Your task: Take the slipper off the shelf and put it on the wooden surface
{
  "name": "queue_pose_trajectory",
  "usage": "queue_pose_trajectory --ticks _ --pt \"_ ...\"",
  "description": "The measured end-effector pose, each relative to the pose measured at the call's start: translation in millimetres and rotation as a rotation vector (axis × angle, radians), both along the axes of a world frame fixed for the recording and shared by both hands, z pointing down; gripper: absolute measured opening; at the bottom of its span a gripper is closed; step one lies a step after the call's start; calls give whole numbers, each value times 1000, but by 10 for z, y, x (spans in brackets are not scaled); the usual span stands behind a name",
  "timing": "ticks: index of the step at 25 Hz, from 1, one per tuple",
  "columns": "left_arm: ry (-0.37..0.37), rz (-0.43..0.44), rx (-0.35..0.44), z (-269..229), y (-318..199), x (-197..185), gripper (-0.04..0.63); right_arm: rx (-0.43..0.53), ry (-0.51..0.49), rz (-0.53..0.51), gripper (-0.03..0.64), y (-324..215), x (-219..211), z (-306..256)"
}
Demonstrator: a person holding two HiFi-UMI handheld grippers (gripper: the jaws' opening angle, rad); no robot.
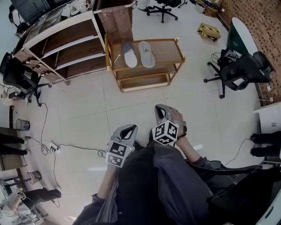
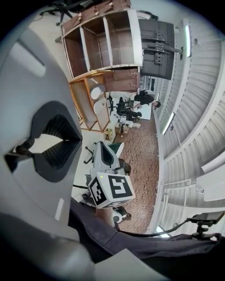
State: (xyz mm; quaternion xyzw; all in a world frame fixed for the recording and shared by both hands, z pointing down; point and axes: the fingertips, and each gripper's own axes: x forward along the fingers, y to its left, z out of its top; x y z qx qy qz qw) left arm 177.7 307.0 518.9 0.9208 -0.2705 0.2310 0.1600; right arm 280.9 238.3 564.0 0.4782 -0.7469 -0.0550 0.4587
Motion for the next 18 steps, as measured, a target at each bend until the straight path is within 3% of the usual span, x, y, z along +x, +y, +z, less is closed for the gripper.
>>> queue_pose_trajectory --ticks 18 --pt "-32 -27 10 -47 71 221 11 62 -44 -37 0 -63 190 -270"
